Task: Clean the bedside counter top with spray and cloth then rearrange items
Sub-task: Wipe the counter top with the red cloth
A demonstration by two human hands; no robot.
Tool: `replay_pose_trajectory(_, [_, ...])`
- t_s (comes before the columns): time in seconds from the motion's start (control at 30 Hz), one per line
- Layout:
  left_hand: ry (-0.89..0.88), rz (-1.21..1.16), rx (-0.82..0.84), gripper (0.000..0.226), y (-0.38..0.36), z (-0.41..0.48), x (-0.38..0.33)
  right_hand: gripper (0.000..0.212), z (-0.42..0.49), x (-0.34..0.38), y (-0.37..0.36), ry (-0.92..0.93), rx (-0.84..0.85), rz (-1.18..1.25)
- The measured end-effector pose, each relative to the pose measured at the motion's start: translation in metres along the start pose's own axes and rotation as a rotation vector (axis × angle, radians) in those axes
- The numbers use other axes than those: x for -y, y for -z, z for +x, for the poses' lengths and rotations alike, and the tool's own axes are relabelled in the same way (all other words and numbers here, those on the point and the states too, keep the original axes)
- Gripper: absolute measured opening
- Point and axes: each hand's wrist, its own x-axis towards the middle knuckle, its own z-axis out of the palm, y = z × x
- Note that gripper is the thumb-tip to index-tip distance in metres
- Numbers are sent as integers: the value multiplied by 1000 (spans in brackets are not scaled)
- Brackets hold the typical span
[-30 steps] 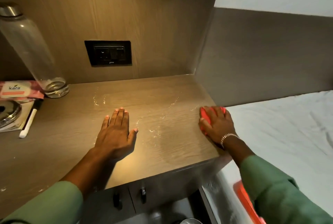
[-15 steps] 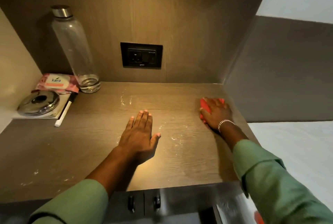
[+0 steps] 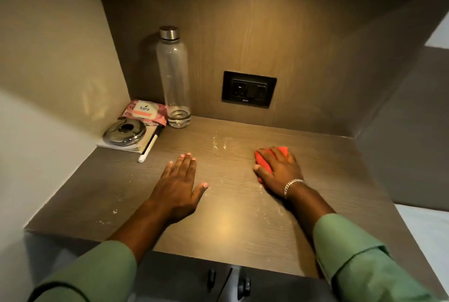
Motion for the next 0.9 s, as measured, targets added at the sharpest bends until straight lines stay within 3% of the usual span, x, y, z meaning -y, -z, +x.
replay_pose_trajectory(0.13, [-8,-9,-25,82,-2,0,1,60,-31,19,-8,266,25,61])
replay_pose_trajectory(0.3, [-36,-18,-30,84,0,2,8,52,49,23,4,79,43,78])
replay_pose_trajectory(0.5, [-42,-9,-30,85,-1,3,11,47,137,94,-2,103,139,323])
replay_pose_trajectory(0.57, [-51,-7,-22,83,0,2,11,49,124,106,-10,227,185,198])
replay_pose_trajectory(0.7, [-69,-13,-32,81,1,-4,19,57,55,70,-19,375,121,82])
replay_pose_trajectory(0.8, [-69,-6,-19,81,3,-6,23,53,45,49,-10,251,103,67])
replay_pose_trajectory(0.9, [-79,-16,47,79,12,-10,22,52,68,80,-8,90,94,21])
